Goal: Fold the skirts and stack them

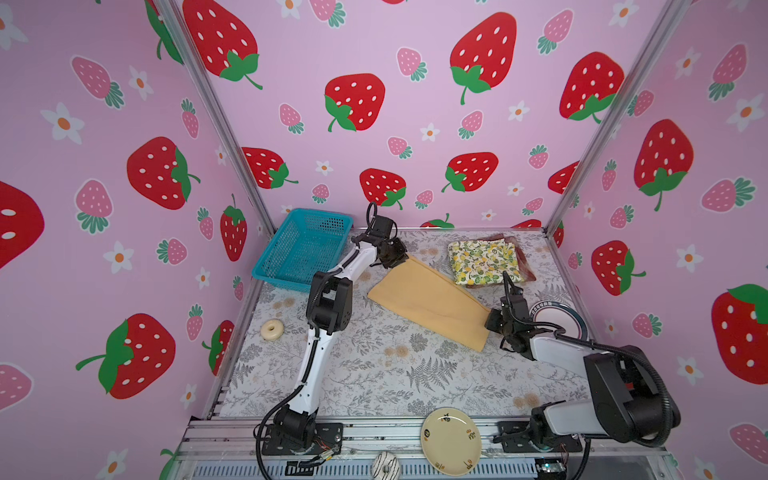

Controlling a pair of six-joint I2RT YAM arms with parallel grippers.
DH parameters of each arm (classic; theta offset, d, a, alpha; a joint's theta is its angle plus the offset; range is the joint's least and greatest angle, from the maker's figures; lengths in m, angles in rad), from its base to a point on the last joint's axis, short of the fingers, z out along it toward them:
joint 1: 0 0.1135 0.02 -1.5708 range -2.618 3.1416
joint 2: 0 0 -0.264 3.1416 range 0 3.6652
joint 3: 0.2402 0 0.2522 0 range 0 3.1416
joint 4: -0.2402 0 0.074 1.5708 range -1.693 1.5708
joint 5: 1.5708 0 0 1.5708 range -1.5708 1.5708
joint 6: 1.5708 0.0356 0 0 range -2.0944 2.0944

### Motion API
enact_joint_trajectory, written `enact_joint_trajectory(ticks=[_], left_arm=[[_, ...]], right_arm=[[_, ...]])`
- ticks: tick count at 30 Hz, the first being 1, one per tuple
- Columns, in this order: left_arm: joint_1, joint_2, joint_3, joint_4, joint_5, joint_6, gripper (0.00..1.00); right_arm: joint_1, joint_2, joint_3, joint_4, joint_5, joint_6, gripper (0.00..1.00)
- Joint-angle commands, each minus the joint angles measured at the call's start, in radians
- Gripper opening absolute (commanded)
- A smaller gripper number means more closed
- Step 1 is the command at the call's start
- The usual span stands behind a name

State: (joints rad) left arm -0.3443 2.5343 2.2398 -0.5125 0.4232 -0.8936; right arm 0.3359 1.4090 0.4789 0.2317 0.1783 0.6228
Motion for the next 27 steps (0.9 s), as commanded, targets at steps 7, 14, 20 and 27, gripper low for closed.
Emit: enact_joint_trajectory(ticks=[7,14,20,27], left_arm=[[-0.001,-0.136,-0.127,0.047,0.031,0.028,0.33],[0.002,-0.391,-0.484,0.188,0.045,0.028,0.63],[0.001,-0.508,-0.752,0.304,0.078,0.027,0.63],[0.013,-0.505,-0.87,0.362,0.066,0.028,0.64]], right_arm=[[-0.011,-0.036,0.068,0.022,-0.002,-0.052,0.45],[0.002,-0.137,0.095,-0.054,-0.074,-0.109,0.7],[0.124,-0.252,0.046,-0.115,-0.145,-0.079,1.0],[0.291,-0.359,-0.029,-0.125,-0.164,0.019,1.0]])
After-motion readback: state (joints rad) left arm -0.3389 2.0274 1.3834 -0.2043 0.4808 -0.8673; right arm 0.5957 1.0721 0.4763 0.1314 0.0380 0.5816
